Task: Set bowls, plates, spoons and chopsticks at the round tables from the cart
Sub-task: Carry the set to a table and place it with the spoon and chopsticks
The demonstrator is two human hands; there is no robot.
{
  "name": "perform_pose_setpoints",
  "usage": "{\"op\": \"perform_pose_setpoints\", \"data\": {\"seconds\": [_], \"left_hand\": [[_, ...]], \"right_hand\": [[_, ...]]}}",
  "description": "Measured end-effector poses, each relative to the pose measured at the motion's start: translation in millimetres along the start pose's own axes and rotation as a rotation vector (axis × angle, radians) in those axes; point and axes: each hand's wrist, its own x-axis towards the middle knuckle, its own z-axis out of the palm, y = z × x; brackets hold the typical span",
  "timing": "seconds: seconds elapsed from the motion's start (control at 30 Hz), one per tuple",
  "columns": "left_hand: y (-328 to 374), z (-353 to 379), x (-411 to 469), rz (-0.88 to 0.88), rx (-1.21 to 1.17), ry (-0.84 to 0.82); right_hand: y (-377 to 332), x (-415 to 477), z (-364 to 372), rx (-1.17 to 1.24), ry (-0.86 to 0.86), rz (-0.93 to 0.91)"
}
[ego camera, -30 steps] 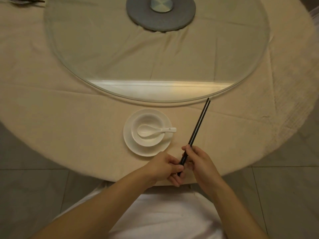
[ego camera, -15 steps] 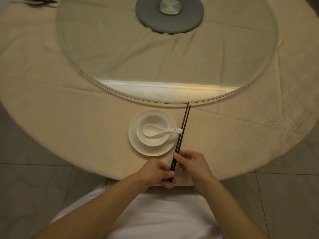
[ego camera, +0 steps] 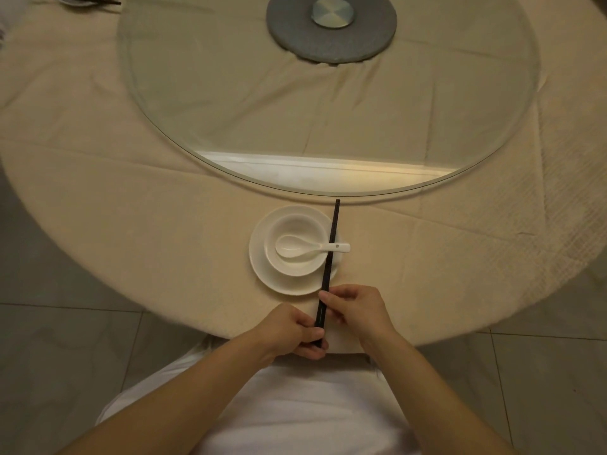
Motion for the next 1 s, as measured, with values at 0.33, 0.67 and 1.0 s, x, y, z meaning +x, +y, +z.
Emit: {"op": "perform_pose_setpoints", "data": {"seconds": [0.33,0.67,1.0], "left_hand": [[1.6,0.2,-3.5,0.004,0.004,0.005],[0.8,-2.6,-2.8,0.010,0.041,-0.008],[0.4,-4.5,-1.4,0.022,0.100,0.020]], "right_hand": [[1.0,2.3,2.8,-0.057,-0.045,-0.031],[-0.2,4.7,5.0,-0.053,-0.022,-0.007],[0.1,6.6,3.4,-0.089,-0.026,-0.014]]}}
